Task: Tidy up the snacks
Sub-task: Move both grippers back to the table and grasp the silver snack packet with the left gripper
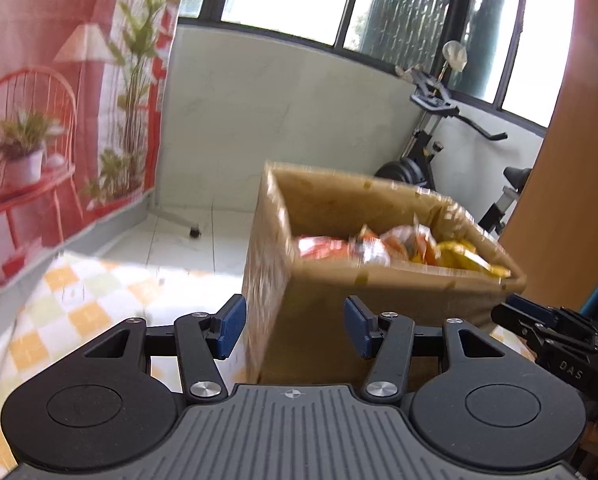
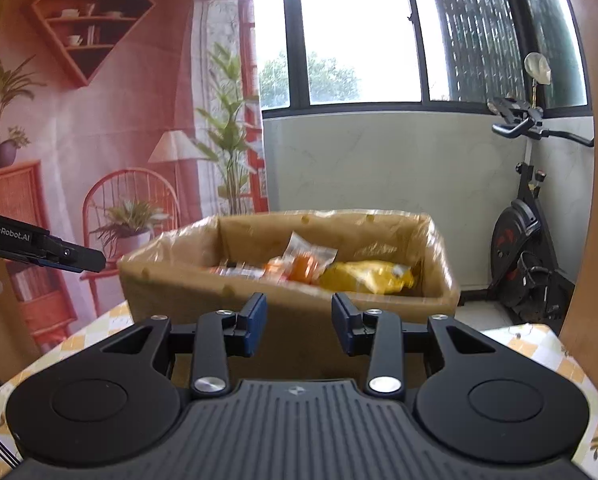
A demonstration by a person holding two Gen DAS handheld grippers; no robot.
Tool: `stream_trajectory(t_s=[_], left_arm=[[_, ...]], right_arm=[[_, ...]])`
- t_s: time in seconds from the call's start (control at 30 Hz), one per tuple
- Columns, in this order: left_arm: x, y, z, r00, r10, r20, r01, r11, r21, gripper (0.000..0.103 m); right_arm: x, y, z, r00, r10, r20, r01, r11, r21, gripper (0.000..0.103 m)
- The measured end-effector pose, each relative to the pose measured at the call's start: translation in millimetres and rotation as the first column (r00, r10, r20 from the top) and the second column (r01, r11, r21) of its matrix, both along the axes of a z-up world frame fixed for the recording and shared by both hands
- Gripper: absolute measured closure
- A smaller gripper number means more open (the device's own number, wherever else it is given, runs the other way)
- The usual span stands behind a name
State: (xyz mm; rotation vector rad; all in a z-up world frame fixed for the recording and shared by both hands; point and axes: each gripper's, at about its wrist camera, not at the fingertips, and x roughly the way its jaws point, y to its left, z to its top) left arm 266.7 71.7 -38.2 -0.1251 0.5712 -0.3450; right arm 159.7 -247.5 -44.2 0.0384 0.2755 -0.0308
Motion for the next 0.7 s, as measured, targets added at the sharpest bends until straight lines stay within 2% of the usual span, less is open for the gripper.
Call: stream_trajectory(t_s=[0.13,0.33,0.53,0.63,0.7], left_arm=[[-7.6,-0.9,-31.7,0.996,0.006,-0.086,-0.007,1.0,-0.01,0.046],[-16.8,-17.2,-84.7,0.974,-0.021,-0.226,0.021,1.0,-0.004,0.046],[-13.7,-31.0,-123.8,0.921,-0.071,-0.384,0.067,0.997,-0.023,0.044],[-10.8,-37.0,-137.9,0.898,-0.028,-0.438,0.03,1.0,-0.003,0.036],[-11.1,-40.9,-146.5,0.884,-0.01,-0.467,0.006,1.0,-0.01,0.036]], right_arm=[[-3.5,7.1,-13.7,1.0,0.004,-0.021,-0.004,1.0,0.012,0.063],[-0.3,11.5,-42.0,0.995,0.018,-0.103,-0.016,1.0,0.02,0.063],[1.1,6.2,-77.7,0.976,0.01,-0.22,-0.004,1.0,0.028,0.064],[-0.1,-2.0,-89.3,0.966,-0.01,-0.26,0.028,0.997,0.066,0.064],[-2.5,-5.3,-96.6,0.961,-0.022,-0.276,0.045,0.996,0.078,0.064]])
